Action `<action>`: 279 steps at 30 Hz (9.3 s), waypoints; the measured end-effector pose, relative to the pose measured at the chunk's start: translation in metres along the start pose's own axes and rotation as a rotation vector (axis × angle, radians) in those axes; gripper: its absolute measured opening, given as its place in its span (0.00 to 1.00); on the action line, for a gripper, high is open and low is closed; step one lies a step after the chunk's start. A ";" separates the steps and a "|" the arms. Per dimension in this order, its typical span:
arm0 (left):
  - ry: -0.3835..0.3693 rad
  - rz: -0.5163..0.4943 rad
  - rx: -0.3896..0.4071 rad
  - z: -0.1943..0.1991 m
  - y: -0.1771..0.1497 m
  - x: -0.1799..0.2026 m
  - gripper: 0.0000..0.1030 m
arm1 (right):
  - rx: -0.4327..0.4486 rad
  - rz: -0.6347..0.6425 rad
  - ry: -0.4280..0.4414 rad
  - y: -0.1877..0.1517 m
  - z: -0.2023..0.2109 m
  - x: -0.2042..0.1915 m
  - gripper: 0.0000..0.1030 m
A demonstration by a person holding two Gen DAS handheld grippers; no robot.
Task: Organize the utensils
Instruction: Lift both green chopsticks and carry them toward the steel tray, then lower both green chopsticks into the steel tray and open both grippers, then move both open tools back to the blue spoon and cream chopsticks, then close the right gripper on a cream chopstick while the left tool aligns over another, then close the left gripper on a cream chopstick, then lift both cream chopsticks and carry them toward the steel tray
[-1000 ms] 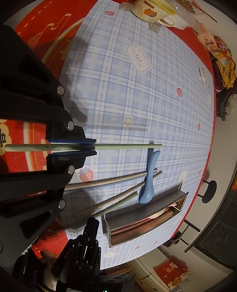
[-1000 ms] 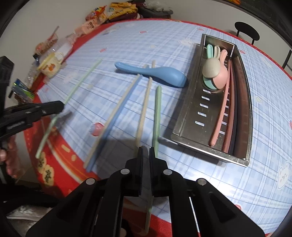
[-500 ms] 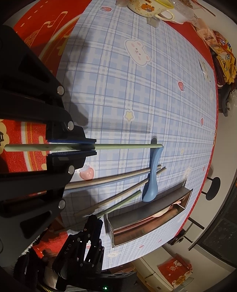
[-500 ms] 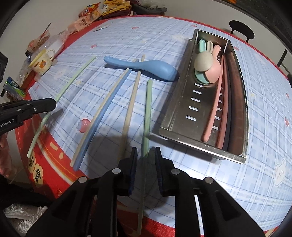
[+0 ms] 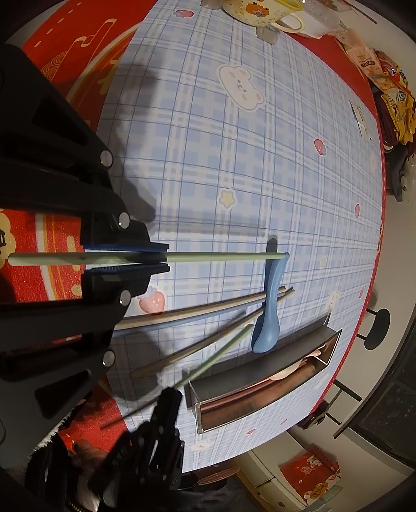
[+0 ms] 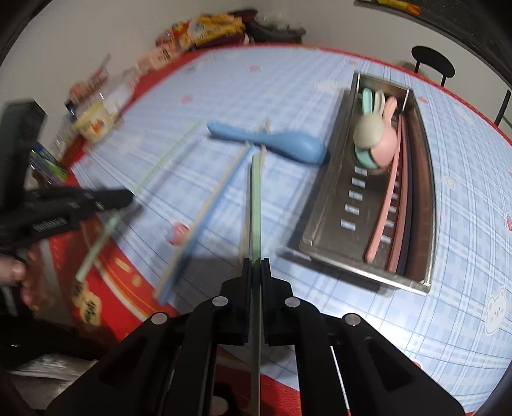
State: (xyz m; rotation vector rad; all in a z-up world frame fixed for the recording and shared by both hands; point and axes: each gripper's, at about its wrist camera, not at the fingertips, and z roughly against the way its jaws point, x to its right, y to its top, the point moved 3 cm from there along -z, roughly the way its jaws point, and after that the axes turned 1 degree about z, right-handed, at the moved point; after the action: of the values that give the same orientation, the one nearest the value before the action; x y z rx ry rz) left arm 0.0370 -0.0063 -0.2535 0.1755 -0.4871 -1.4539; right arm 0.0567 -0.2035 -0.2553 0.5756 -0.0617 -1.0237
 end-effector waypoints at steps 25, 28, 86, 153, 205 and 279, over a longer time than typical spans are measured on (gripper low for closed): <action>-0.231 -0.034 -0.031 -0.017 0.101 0.092 0.11 | 0.238 -0.463 -0.015 0.038 0.046 0.105 0.06; -0.278 -0.026 -0.056 -0.032 0.117 0.114 0.11 | 0.240 -0.512 -0.043 0.045 0.044 0.117 0.06; 0.001 -0.020 0.095 -0.004 0.093 0.034 0.94 | 0.206 -0.267 -0.207 0.041 0.047 0.056 0.94; -0.015 -0.163 -0.104 -0.062 0.024 0.050 0.36 | -0.066 0.035 -0.023 -0.003 -0.033 -0.012 0.09; 0.090 -0.155 -0.065 -0.062 0.026 0.033 0.12 | -0.078 0.106 -0.112 0.008 -0.040 -0.023 0.11; 0.030 0.051 0.013 0.024 0.032 -0.046 0.10 | -0.006 -0.080 0.045 0.007 0.023 0.019 0.06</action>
State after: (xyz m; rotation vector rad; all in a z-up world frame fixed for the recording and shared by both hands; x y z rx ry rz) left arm 0.0539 0.0469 -0.2295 0.1936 -0.4742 -1.3968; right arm 0.0648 -0.2260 -0.2361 0.5991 0.0039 -1.0883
